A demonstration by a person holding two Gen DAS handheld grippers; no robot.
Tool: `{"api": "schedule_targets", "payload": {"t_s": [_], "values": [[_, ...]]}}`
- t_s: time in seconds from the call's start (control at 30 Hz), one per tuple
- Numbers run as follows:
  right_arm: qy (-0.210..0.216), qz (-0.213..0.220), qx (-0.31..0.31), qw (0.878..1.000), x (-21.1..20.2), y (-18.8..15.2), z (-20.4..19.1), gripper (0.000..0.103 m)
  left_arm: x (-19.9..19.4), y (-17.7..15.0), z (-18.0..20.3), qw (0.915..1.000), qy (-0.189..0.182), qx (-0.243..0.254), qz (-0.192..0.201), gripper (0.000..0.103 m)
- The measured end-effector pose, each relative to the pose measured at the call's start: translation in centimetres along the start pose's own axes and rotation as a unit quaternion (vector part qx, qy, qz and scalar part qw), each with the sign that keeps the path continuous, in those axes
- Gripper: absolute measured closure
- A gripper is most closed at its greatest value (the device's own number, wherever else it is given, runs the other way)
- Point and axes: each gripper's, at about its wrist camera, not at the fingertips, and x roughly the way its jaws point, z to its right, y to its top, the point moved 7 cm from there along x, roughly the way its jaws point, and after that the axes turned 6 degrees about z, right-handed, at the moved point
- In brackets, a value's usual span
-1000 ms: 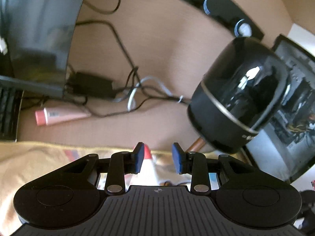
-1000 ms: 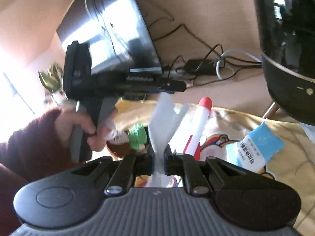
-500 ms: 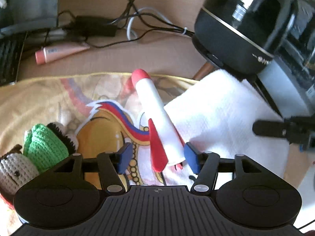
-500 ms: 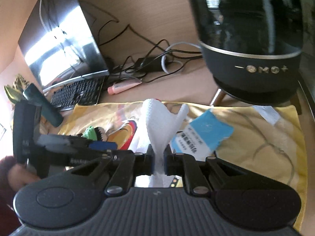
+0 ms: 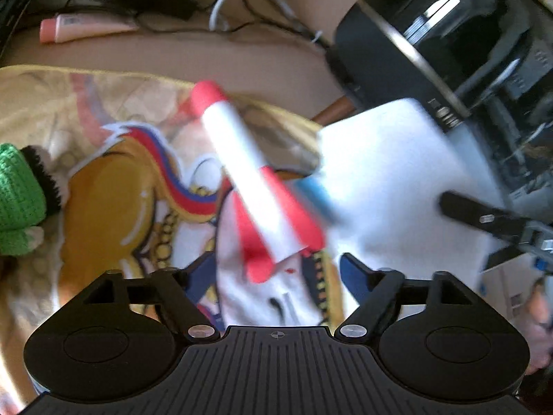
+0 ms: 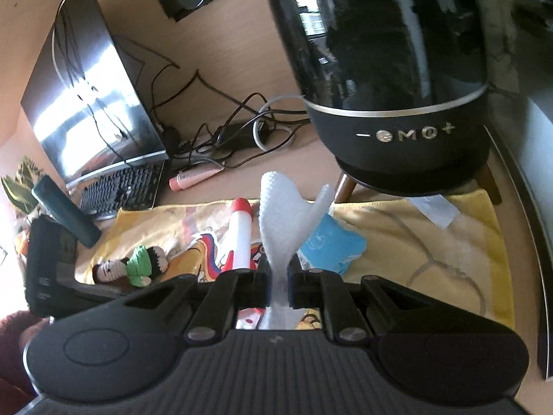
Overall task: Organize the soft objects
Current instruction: 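Lower the held tissue over the rocket and packet with the right gripper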
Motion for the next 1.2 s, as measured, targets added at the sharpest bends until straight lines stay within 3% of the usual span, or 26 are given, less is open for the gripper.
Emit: {"api": "schedule_targets", "payload": {"t_s": [0.07,0.23,0.4,0.5,0.53,0.6,0.7,0.9,1.07,1.2], "values": [[0.009,-0.012,-0.003,1.000,1.1,-0.3,-0.2,0.092,-0.1,0.1,0.5,0.9997,-0.021,0.003,0.009,0.010],[0.045,-0.052,0.007,0.998,3.9,-1.5,-1.5,0.092,1.3,-0.3,0.3,0.9998,0.007,0.016,0.000,0.009],[0.103,-0.019,-0.060,0.993,4.6,0.9,-6.1,0.092,-0.4,-1.6,0.1,0.9987,0.028,0.036,-0.025,0.009],[0.136,-0.046,-0.070,0.987,7.8,1.2,-7.4,0.092,-1.5,-2.3,-0.3,0.9987,0.031,0.023,-0.034,0.009],[0.138,-0.070,-0.074,0.985,9.5,0.8,-7.5,0.092,-1.8,-2.5,-0.5,0.9986,0.031,0.019,-0.037,0.009],[0.100,-0.097,-0.103,0.985,11.8,-0.1,-7.1,0.092,-2.6,-2.8,-0.7,0.9984,0.034,0.011,-0.045,0.008],[0.045,-0.093,-0.146,0.984,12.4,-0.2,-5.8,0.092,-3.9,-3.3,-1.2,0.9979,0.043,0.006,-0.047,0.005],[0.004,-0.099,-0.091,0.991,12.5,-0.1,-2.7,0.088,-4.5,-3.6,-2.6,0.9980,0.034,-0.031,-0.043,0.004],[0.063,-0.135,-0.005,0.989,11.9,-2.1,-4.0,0.088,-5.0,-2.6,-3.0,0.9971,0.016,-0.067,-0.031,0.004],[0.123,-0.122,0.052,0.983,9.8,-2.4,-6.4,0.088,-6.9,-1.8,-3.7,0.9958,0.021,-0.088,-0.013,0.004]]}}
